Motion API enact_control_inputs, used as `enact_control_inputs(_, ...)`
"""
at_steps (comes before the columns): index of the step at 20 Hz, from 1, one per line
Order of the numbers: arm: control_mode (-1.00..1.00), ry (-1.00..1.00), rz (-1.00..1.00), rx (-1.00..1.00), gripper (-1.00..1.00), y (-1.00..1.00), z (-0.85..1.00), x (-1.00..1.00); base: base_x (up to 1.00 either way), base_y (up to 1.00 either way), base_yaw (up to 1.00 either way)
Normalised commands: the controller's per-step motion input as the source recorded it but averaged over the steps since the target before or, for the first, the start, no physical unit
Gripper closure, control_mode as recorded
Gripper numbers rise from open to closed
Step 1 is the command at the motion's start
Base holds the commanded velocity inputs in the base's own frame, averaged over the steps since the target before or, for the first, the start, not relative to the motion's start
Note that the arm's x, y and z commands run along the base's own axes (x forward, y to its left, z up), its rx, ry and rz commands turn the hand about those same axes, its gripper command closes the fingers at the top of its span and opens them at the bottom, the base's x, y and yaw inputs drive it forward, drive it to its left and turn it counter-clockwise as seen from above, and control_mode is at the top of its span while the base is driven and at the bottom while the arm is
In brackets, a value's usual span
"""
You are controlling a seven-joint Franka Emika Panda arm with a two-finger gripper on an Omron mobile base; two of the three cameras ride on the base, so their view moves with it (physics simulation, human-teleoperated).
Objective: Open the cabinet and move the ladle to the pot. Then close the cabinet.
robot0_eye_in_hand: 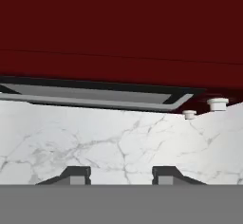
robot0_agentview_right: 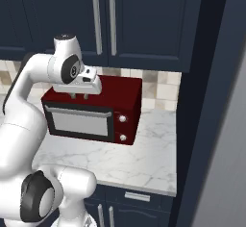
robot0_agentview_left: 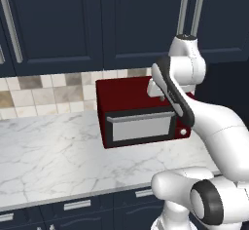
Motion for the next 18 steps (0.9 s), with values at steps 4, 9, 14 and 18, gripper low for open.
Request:
enact_control_inputs(4,-1.0,-0.06,0.0,0.0,-1.0,0.0,0.0,-0.14,0.0,0.0,0.0)
enact_control_inputs(9,-1.0,-0.36,0.0,0.0,-1.0,-0.01,0.12,-0.16,0.0,0.0,0.0)
enact_control_inputs(14,-1.0,-0.31,-0.03,0.0,-1.0,-0.12,0.5,-0.02,0.0,0.0,0.0)
enact_control_inputs(18,-1.0,-0.16,-0.09,0.0,-1.0,-0.3,0.6,0.0,0.0,0.0,0.0)
